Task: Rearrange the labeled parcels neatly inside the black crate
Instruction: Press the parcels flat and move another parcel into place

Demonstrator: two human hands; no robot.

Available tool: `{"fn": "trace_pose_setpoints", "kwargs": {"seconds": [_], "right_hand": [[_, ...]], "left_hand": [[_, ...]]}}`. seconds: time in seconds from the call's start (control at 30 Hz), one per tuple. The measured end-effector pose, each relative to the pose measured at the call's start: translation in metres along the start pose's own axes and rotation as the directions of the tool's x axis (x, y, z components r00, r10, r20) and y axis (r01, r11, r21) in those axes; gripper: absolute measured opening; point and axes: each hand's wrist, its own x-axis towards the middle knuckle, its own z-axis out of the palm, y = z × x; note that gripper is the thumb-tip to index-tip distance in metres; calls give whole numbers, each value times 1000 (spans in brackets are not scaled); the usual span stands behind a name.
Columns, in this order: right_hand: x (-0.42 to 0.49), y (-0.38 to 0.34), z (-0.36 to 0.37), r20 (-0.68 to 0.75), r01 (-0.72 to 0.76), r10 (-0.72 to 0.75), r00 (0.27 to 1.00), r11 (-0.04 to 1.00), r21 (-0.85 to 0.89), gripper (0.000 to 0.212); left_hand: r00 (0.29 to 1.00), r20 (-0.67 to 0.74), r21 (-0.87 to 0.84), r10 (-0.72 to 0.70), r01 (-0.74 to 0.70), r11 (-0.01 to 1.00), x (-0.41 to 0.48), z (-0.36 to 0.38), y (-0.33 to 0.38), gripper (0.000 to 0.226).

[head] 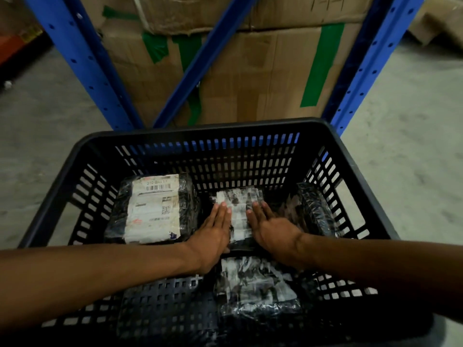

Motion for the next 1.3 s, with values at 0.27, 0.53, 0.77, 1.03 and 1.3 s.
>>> {"fn": "trace_pose_setpoints", "kwargs": {"seconds": [0.27,0.53,0.77,1.03,1.3], "right_hand": [[-64,105,-93,-106,148,-108,989,554,819,38],[-52,77,-88,318,-90,354,880,-532,842,59],[-15,50,-75,314,-28,487,815,-508,861,47],[42,39,-45,298,-184,487,821,-269,945,47],[66,17,-29,367,-396,377,850,-1,918,103]], "left_hand": [[999,-22,-745,47,-47,665,-59,-103,-38,50],[981,180,-955,-71,157,-251,-84,-128,-36,67],[783,98,-977,-614,193,89,-29,-113,16,60],[664,153,-941,-732,323,96,19,-66,17,61],[662,207,-907,-721,406,112,55,-35,5,54]]}}
